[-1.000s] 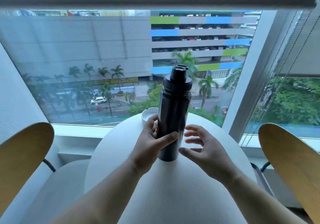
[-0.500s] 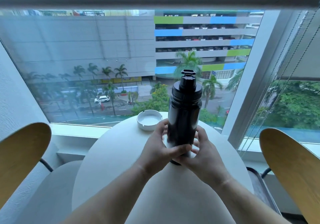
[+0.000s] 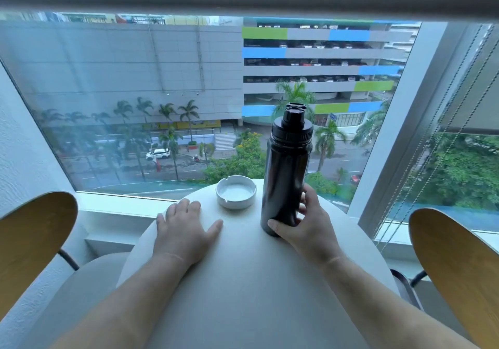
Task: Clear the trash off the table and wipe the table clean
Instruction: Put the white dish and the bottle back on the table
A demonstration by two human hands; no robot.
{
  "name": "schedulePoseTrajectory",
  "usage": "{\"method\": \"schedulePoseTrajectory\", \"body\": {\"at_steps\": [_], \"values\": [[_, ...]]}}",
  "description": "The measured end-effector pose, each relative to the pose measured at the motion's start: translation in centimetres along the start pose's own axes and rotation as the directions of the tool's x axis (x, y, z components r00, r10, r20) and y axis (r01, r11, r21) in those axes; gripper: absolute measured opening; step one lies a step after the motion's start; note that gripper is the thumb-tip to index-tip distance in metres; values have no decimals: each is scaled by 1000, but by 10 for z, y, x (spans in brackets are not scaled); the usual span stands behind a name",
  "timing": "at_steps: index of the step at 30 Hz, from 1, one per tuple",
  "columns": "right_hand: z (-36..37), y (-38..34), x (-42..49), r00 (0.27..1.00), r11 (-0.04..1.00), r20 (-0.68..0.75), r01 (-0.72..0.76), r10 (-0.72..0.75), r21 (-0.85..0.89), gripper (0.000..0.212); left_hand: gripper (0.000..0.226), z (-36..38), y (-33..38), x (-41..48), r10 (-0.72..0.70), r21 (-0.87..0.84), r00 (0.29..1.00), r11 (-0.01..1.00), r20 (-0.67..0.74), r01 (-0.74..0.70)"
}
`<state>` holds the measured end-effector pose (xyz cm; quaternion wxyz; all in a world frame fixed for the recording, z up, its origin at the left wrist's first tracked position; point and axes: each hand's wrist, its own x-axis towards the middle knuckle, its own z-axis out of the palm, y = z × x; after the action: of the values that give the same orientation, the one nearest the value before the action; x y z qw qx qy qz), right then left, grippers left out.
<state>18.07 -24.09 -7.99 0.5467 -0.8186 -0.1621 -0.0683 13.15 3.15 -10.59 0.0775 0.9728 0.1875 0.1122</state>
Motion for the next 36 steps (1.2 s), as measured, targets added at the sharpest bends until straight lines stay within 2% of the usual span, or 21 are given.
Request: {"method": "schedulePoseTrajectory", "body": {"at_steps": [3, 17, 26, 36], "values": [[6, 2, 22, 1000, 999, -14, 7, -7, -33, 87, 84, -1, 2, 0, 11, 30, 999, 999, -30, -10], [31, 6, 77, 998, 993, -58, -31, 25, -110, 78, 81, 2, -2, -3, 7, 51, 1000, 999, -22, -6], [36, 12, 92, 997, 990, -77, -33, 23, -139, 78, 83, 0, 0, -4, 5, 52, 1000, 999, -15, -5], [36, 11, 92, 998, 989, -56, -50, 43, -141, 69, 81, -1, 0, -5, -5, 42, 1000, 999, -12, 5]]}}
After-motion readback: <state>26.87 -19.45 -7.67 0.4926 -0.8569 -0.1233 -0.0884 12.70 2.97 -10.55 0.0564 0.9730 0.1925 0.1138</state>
